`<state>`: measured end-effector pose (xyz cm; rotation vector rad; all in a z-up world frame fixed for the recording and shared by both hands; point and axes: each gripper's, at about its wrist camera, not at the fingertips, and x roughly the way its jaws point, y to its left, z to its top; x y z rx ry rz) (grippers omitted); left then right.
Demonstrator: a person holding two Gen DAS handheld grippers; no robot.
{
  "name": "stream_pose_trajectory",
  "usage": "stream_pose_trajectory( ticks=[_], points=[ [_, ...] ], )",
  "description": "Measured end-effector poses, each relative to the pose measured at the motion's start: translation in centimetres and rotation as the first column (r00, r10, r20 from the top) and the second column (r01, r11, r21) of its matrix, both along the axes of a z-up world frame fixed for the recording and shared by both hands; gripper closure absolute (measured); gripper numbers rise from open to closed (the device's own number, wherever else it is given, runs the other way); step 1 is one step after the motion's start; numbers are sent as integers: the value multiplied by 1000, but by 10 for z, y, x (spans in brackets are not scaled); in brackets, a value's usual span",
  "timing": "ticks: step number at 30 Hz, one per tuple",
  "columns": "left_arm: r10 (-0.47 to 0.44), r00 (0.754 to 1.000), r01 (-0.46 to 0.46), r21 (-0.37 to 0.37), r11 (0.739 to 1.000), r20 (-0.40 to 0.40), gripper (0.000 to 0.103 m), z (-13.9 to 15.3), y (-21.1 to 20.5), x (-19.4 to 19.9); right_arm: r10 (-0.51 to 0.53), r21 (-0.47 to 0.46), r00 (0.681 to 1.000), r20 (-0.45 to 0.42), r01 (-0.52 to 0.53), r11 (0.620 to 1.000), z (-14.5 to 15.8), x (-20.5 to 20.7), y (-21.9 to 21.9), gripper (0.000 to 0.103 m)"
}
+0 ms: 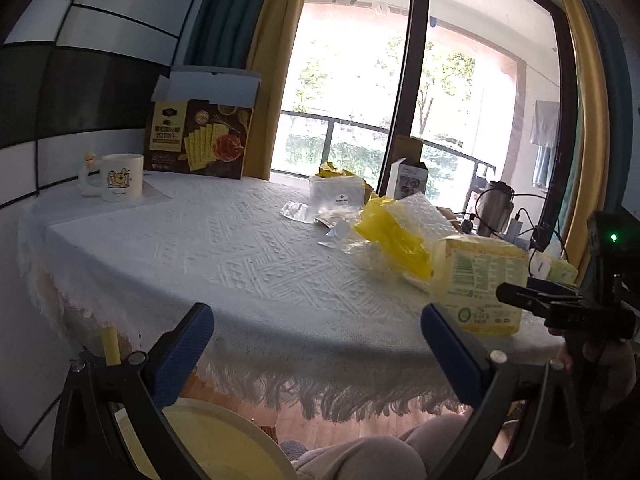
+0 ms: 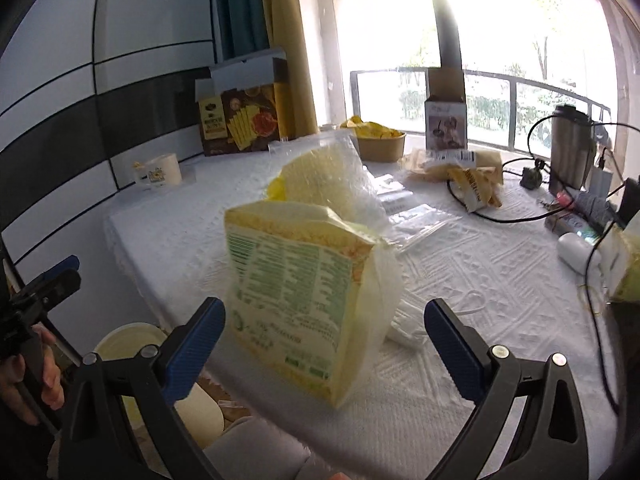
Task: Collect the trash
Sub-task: 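Grasp the yellow-and-white snack package with the right gripper and lift it, then grasp the yellow plastic bag with the left gripper while the right gripper holds the package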
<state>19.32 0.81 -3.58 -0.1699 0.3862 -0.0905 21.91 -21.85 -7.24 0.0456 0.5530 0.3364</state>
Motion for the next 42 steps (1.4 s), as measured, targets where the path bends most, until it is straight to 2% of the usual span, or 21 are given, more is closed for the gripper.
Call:
stream_pose_trajectory(
  ticks=[6,7,8,12,14,16,22,30,35,39,40,42],
  points=[
    [3,1000,-3,-9,1000,-22,0,-4,3,11,6,-2,1000,-6,-6,1000,-9,10,10,5],
    [2,1000,-2,-8,1000,-27,0,-4,3,13,8,-4,1000,-8,-8,1000,-10,11,11,14],
    [2,1000,-2,-5,1000,-30,0,-3,2,13,6,-11,1000,-12,-6,1000,-11,11,12,28],
    [4,999,-4,-1,1000,-39,0,0,-2,14,6,-23,1000,-27,-6,1000,-15,10,12,56],
    [3,999,-3,-14,1000,-45,0,2,-4,13,13,-24,1000,-25,-14,1000,-15,7,10,80],
    [2,999,-3,-17,1000,-50,0,3,-6,13,24,-25,1000,-12,-24,999,-13,2,8,93],
    [-25,999,26,30,999,-44,0,15,-26,15,38,-2,999,38,-38,999,-1,-20,-9,98],
    [-98,995,101,96,990,-36,0,41,-64,42,-21,76,995,100,13,997,21,-42,-53,98],
    [-168,985,170,203,964,-28,0,53,-101,85,-77,108,989,130,63,992,29,-41,-81,98],
    [-204,974,222,245,944,-100,1,46,-125,133,-102,135,986,130,85,987,28,-31,-97,98],
    [-206,972,229,251,940,-116,3,42,-130,146,-105,141,986,129,86,986,27,-29,-100,98],
    [-202,967,237,262,936,-155,16,35,-137,163,-110,148,986,126,91,985,25,-24,-105,98]
  ],
)
